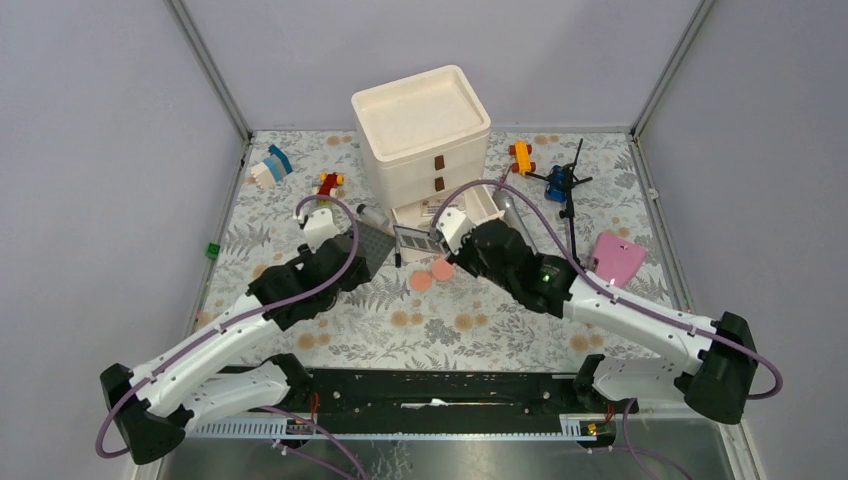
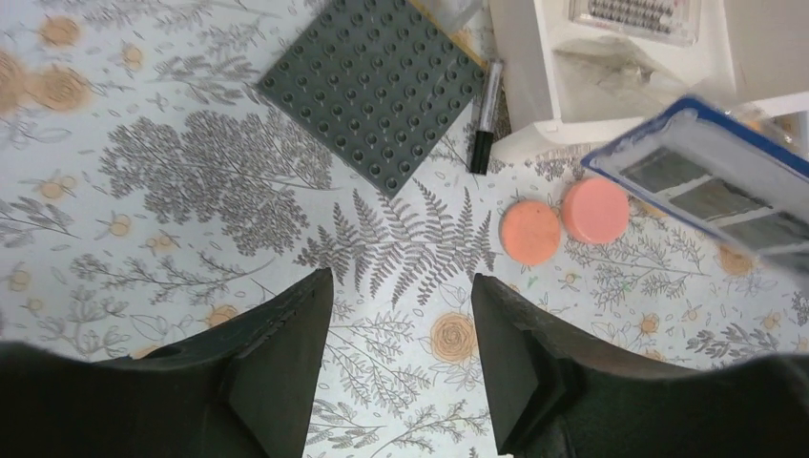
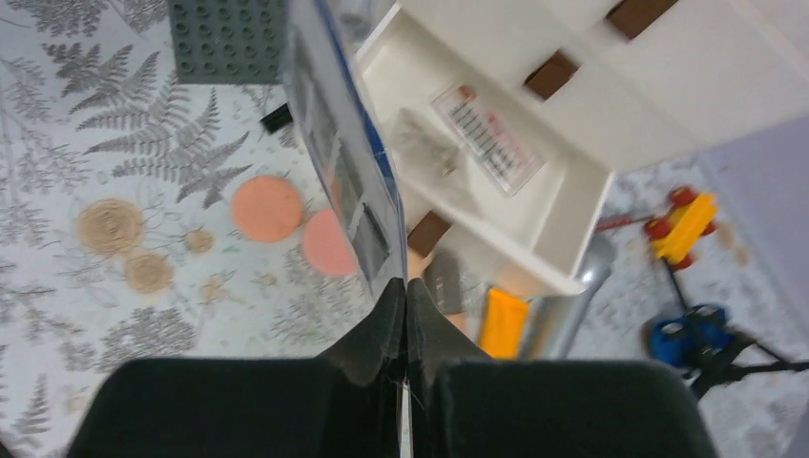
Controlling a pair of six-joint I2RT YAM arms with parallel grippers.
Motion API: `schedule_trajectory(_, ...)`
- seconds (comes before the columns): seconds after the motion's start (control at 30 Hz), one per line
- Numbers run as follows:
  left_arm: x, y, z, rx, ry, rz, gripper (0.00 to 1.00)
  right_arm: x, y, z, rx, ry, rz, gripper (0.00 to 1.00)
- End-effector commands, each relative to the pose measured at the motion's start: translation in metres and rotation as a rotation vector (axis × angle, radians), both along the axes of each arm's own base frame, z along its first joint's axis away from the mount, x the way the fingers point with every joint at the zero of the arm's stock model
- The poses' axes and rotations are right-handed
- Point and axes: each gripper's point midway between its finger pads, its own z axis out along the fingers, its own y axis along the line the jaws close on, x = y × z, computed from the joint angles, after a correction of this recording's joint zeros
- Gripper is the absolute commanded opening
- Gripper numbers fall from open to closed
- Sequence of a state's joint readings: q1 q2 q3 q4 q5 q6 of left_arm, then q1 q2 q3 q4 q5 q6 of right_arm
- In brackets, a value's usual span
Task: Organize the makeup
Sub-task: Pick up the makeup tool from the corner of the board, then place the makeup tool in the drawer.
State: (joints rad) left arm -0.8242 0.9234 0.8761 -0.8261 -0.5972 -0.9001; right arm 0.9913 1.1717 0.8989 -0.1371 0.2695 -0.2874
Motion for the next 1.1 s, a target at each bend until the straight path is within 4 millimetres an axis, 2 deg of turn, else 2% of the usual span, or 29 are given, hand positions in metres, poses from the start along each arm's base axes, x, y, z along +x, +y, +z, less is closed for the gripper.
schedule_trajectory(0.0,0.009,0.018,0.047,0.021,-0.131,0.042,0.62,0.033,0.002,0.032,-0.137,-0.146,0.118,0.0)
schedule_trajectory(0.13,0.01,0.027,0.06,0.037,-0.163,0.062,0.62,0.063,0.005,0.038,-0.178,-0.153,0.16,0.0)
schedule_trajectory(0.33,0.009,0.029,0.054,0.055,-0.151,0.067,0.62,0.102,0.007,0.029,-0.224,-0.128,0.191,0.0)
schedule_trajectory(0.5,0.011,0.029,0.048,0.068,-0.137,0.075,0.62,0.119,0.017,0.014,-0.236,-0.105,0.261,0.0)
schedule_trajectory(0.63,0.013,0.028,0.044,0.083,-0.128,0.077,0.63,0.132,0.017,-0.001,-0.269,-0.093,0.278,0.0)
schedule_trajectory(0.77,0.016,0.025,0.04,0.089,-0.119,0.073,0.63,0.165,0.008,-0.018,-0.321,-0.124,0.208,0.0)
schedule_trajectory(0.8,0.016,0.024,0.039,0.091,-0.117,0.072,0.63,0.176,0.004,-0.02,-0.333,-0.13,0.176,0.03)
schedule_trajectory(0.83,0.017,0.025,0.038,0.096,-0.114,0.072,0.63,0.186,-0.001,-0.02,-0.341,-0.136,0.133,0.21)
schedule_trajectory(0.87,0.017,0.025,0.038,0.101,-0.113,0.072,0.63,0.195,-0.006,-0.017,-0.342,-0.144,0.084,0.35)
schedule_trajectory(0.93,0.018,0.026,0.038,0.104,-0.113,0.074,0.64,0.204,-0.011,-0.009,-0.32,-0.166,0.033,0.52)
schedule_trajectory(1.0,0.018,0.026,0.038,0.101,-0.115,0.08,0.64,0.207,-0.014,0.004,-0.279,-0.209,-0.006,0.64)
schedule_trajectory(1.07,0.019,0.026,0.037,0.099,-0.113,0.078,0.65,0.205,-0.017,0.014,-0.238,-0.242,-0.029,0.72)
